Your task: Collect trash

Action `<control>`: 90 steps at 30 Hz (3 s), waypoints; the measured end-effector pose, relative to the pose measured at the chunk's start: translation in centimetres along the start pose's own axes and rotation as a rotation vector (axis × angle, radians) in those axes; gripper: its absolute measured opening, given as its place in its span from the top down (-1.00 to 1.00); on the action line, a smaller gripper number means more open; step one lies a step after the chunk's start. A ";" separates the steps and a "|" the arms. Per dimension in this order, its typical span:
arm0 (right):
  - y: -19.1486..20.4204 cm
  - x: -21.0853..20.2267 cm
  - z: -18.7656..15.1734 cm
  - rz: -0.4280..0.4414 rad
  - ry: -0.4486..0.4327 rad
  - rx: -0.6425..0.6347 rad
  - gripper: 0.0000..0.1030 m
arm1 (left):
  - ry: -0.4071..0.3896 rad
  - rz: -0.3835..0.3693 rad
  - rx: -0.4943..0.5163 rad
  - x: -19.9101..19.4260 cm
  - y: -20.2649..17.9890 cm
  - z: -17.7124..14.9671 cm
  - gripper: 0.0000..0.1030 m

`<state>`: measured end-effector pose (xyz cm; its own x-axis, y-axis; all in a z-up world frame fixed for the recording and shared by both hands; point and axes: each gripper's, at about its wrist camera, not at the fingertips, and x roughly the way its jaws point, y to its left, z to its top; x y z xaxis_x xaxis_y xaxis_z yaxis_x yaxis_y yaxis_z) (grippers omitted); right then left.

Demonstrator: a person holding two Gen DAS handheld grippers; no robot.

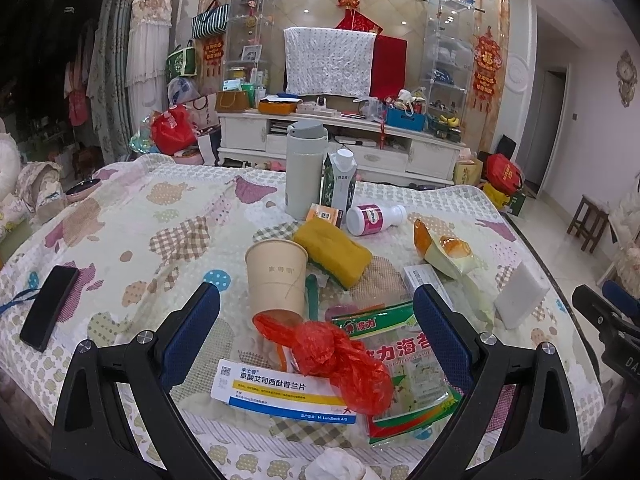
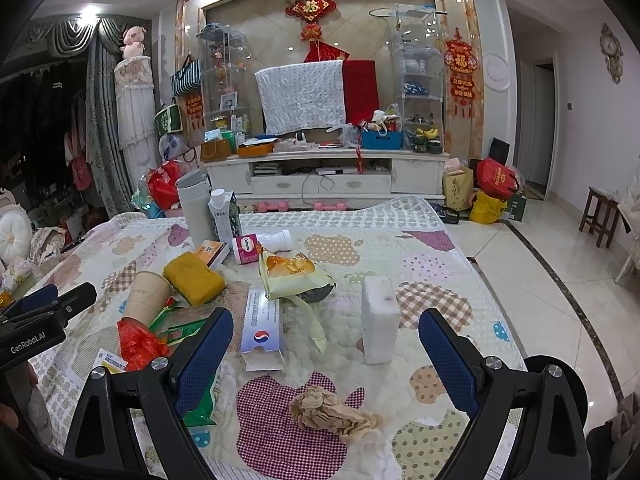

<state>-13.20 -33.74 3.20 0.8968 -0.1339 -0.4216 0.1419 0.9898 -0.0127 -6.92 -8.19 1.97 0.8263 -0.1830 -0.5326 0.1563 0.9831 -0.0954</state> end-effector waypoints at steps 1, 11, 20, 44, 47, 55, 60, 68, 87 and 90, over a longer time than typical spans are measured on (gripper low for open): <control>0.1 0.0 0.0 -0.001 0.001 -0.001 -0.80 | 0.003 0.000 -0.001 0.1 0.0 -0.1 -0.89; -0.4 0.4 -0.4 0.016 0.035 0.020 -0.80 | 0.014 0.004 -0.006 0.4 0.3 -0.4 -0.89; -0.3 0.5 -0.8 0.020 0.049 0.010 -0.80 | 0.032 0.005 -0.017 0.8 1.0 -0.7 -0.89; -1.5 2.0 -2.6 0.062 0.149 -0.008 -0.80 | 0.140 -0.013 -0.062 2.0 4.5 -2.0 -0.89; -2.0 2.2 -3.4 0.081 0.163 -0.025 -0.80 | 0.171 -0.047 -0.053 1.9 4.5 -2.3 -0.89; -2.8 5.2 -6.1 0.165 0.298 -0.016 -0.37 | 0.261 -0.124 -0.009 4.1 2.6 -3.1 -0.89; -2.2 7.5 -6.8 0.195 0.340 -0.017 -0.25 | 0.297 -0.145 0.033 6.3 1.0 -3.2 -0.89; -2.3 10.2 -7.9 0.225 0.382 0.028 0.13 | 0.362 -0.152 0.055 9.8 0.2 -3.3 -0.06; -6.6 3.5 -5.7 0.265 0.251 0.063 0.40 | 0.241 -0.276 0.048 2.5 -0.9 1.1 0.63; -8.0 2.6 -5.6 0.240 0.241 0.070 0.40 | 0.233 -0.335 0.072 1.7 -3.1 1.7 0.63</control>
<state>-14.39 -41.75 -2.90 0.7845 0.1259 -0.6072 -0.0254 0.9849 0.1715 -5.10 -11.57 2.81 0.5801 -0.4788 -0.6589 0.4400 0.8650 -0.2412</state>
